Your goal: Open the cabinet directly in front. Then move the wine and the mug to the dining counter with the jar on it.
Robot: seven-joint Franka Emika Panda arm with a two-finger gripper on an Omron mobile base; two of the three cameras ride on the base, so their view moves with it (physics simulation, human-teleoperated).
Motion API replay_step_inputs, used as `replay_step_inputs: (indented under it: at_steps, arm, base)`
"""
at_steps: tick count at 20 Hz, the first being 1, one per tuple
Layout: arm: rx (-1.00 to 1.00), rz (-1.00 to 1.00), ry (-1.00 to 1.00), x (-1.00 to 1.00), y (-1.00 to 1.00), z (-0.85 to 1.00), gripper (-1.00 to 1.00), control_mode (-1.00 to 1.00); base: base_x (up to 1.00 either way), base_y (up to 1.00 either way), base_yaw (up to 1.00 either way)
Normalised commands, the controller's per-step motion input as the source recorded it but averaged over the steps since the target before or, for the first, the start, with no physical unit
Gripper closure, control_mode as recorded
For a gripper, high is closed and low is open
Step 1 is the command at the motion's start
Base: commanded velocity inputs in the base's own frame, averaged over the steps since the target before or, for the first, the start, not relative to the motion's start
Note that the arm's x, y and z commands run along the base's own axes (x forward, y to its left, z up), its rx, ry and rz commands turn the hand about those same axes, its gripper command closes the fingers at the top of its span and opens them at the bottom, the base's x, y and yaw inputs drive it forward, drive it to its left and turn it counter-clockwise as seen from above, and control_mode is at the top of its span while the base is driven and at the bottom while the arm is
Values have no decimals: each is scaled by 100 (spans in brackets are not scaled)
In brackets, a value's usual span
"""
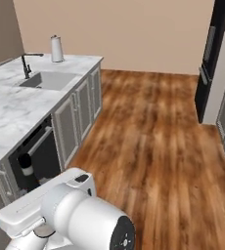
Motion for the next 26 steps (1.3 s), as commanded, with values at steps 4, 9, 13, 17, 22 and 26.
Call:
replay_step_inputs:
  at_steps: [4,9,13,17,22,26]
  arm:
    - [0,0,0,0,0,0,100,100]
    - [0,0,0,0,0,0,100,100]
    - [0,0,0,0,0,0,100,100]
    - [0,0,0,0,0,0,100,100]
    - [0,0,0,0,0,0,100,100]
    - [0,0,0,0,0,0,100,100]
  base:
    - [45,32,23]
    - [64,20,19]
    - [68,16,20]
    - [51,19,24]
    - [26,14,34]
    - [18,5,42]
